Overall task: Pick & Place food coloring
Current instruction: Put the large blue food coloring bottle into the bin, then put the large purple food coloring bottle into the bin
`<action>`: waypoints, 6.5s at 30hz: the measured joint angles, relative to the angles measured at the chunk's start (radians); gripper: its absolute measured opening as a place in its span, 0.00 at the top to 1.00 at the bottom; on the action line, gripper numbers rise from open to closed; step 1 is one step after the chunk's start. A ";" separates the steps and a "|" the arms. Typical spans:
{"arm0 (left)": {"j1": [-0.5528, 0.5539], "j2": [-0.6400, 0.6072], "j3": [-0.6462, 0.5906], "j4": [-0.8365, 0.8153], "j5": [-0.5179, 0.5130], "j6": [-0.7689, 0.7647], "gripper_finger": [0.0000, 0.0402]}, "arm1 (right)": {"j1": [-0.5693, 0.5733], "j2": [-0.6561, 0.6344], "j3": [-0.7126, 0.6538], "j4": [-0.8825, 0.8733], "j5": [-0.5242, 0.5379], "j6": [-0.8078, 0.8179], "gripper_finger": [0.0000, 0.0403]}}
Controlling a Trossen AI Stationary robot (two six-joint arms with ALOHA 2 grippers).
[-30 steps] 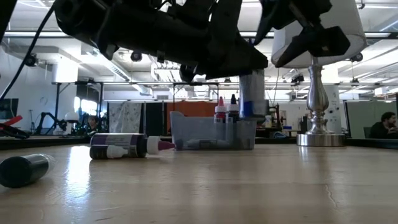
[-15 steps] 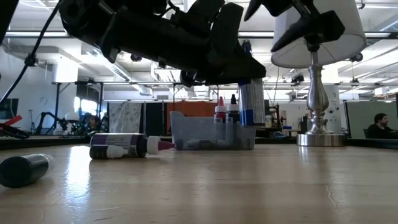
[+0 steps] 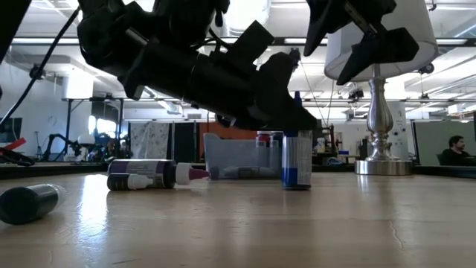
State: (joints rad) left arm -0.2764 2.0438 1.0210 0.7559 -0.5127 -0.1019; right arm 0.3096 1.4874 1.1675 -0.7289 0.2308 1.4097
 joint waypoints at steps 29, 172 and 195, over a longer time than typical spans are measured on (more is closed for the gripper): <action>-0.090 -0.066 0.000 -0.056 -0.228 0.061 0.49 | 0.000 0.002 -0.001 -0.033 -0.024 -0.042 0.27; -0.591 -0.703 -0.011 -0.826 -0.606 -1.020 0.49 | -0.514 0.873 1.174 -0.517 -0.086 -1.242 0.42; -0.706 -0.697 -0.011 -0.872 -0.638 -1.113 0.49 | -0.100 0.676 0.530 0.193 -0.177 -1.403 0.40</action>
State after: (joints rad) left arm -0.9822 1.3472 1.0096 -0.1164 -1.1512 -1.2144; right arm 0.2094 2.1636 1.6980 -0.5359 0.0541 0.0065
